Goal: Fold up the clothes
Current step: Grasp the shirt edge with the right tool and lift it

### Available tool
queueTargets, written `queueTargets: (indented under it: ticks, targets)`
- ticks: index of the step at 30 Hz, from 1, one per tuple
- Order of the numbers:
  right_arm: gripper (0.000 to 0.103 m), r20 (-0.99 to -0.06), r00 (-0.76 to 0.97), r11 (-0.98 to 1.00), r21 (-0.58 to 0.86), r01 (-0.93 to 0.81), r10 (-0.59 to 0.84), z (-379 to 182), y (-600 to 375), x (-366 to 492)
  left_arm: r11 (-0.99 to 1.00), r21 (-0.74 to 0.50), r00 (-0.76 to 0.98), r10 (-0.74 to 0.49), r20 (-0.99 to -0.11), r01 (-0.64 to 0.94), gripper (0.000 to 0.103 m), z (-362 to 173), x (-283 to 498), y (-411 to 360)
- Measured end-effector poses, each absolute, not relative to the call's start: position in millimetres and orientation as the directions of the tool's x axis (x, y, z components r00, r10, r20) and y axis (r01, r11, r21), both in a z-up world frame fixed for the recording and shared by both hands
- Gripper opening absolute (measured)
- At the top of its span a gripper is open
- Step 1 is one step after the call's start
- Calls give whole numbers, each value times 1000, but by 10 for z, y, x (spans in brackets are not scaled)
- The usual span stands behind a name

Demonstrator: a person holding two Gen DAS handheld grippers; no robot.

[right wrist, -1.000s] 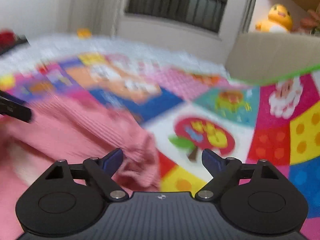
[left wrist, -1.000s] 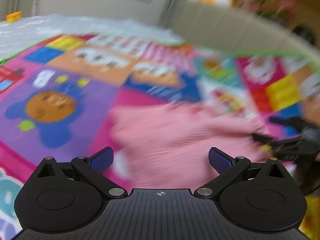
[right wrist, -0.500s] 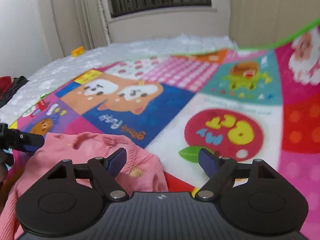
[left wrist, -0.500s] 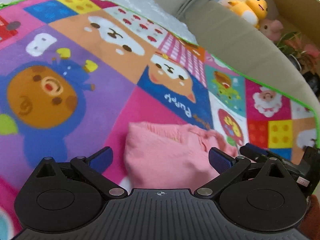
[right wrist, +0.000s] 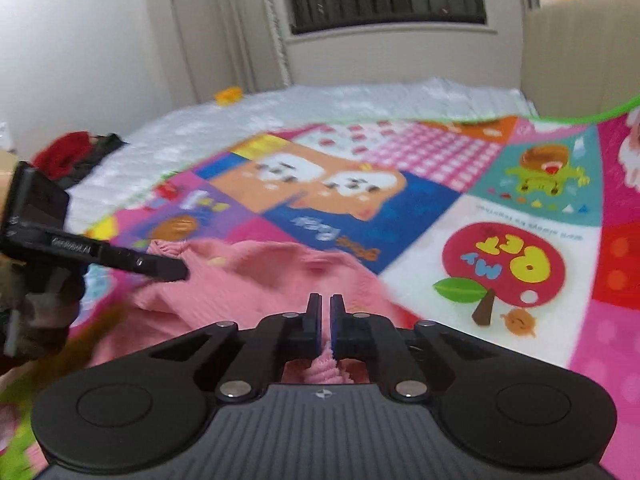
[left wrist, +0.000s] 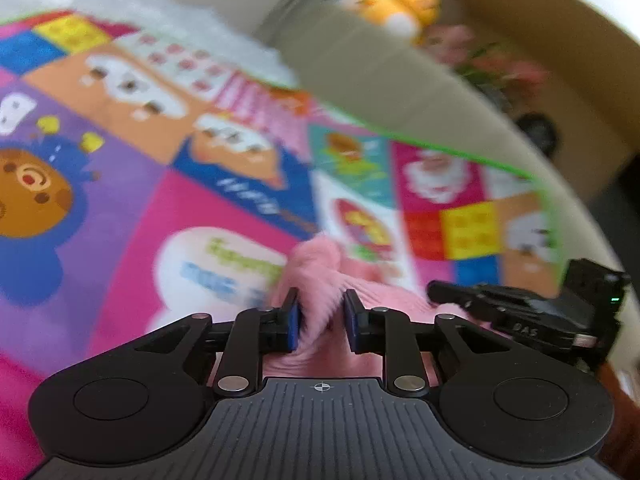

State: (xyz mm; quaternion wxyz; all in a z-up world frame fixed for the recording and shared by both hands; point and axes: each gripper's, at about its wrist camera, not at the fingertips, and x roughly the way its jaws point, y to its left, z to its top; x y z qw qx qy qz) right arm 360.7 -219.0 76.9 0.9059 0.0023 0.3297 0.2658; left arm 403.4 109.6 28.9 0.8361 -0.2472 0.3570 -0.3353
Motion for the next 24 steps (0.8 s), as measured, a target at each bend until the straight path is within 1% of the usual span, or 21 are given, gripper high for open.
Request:
queueTargets:
  ticks: [3,5,7,9,10,12,13,14,16,18,20,21,22,23,24]
  targets:
    - [4,-591,622,835,179,-519,514,955,-2257,3133,622,-646,519,-765,-382,442,24,518,3577,1175]
    - [3,-595,605,820,177,-544,530,1047,-2291,2809,640,-630,524,-753,-398,440,24,574,3326,1191]
    - [2,-612,630,843,120,-524,478,1031,-2297,2647,695,-599,540,-706,-459,399,24,556,3194,1183]
    - [3,-608,684,877,42,-479,403,1013,-2310,2598,726,-594,554,-669,-495,347,25,516,3149,1205]
    - [3,-607,697,888,34,-459,383,1019,-2330,2609,733,-590,559,-661,-501,338,25,517,3129,1210]
    - [4,-601,715,904,30,-427,358,1044,-2381,2615,753,-568,568,-640,-517,331,36,534,3085,1194]
    - [14,-598,716,904,33,-427,361,1068,-2405,2578,767,-549,573,-627,-529,332,43,550,3060,1174]
    - [37,-599,704,895,49,-444,382,1090,-2415,2526,773,-536,571,-623,-535,340,45,555,3040,1168]
    - [65,-600,681,875,69,-479,420,1054,-2395,2418,779,-519,566,-618,-545,351,50,545,3035,1123]
    - [65,-641,633,861,86,-501,433,892,-2313,2332,779,-522,564,-618,-547,348,52,510,3060,1087]
    - [65,-690,567,853,144,-501,449,652,-2236,2320,774,-532,562,-622,-544,342,54,475,3080,1068]
    - [62,-709,546,855,157,-495,447,535,-2187,2327,771,-538,561,-625,-542,340,55,459,3086,1061]
    - [40,-712,546,850,137,-509,442,494,-2115,2329,770,-539,561,-627,-541,341,58,451,3092,1055]
    - [13,-715,546,844,116,-524,437,455,-2042,2331,772,-537,563,-625,-540,342,64,450,3091,1056]
    - [12,-717,546,838,95,-538,433,417,-1969,2334,773,-532,567,-623,-538,345,67,453,3090,1067]
